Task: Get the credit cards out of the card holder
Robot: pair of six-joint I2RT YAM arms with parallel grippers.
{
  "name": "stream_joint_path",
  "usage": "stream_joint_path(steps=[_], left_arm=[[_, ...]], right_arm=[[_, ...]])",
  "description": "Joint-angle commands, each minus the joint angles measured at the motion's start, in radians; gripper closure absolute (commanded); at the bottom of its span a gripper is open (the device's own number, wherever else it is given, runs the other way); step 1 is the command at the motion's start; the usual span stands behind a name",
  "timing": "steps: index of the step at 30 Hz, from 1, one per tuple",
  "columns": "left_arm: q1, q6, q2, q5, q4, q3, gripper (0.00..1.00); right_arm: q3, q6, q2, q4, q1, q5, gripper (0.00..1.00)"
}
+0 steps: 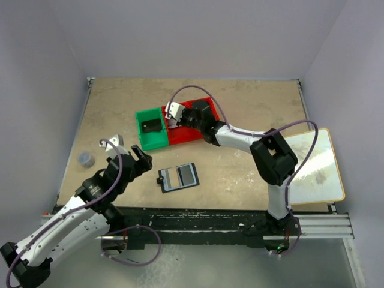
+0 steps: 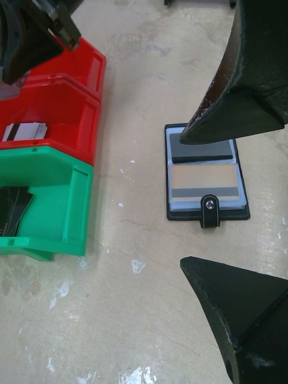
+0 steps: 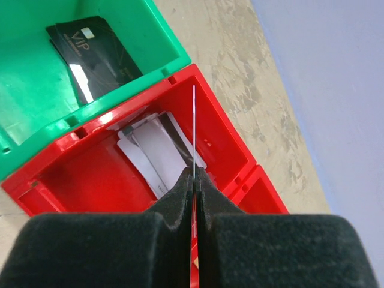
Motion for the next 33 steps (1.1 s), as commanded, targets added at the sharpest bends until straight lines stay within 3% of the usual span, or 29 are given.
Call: stream_joint_path(steps=[1, 24, 33], left_arm=[[0.002, 0.025, -0.032, -0.02, -0.028, 0.061, 0.27], [0.002, 0.042, -0.078, -0.041, -0.133, 0.161, 0.27], [0.002, 0.04, -0.081, -0.05, -0.121, 0.149, 0.27]], right_arm=[[0.128, -0.074, 0.041, -0.062, -0.008, -0.014, 1.0], [0.387, -0.272, 0.286, -0.234, -0.013, 0.082, 1.0], [0.387, -0.329, 0.329, -0.221, -0.013, 0.145, 0.98]])
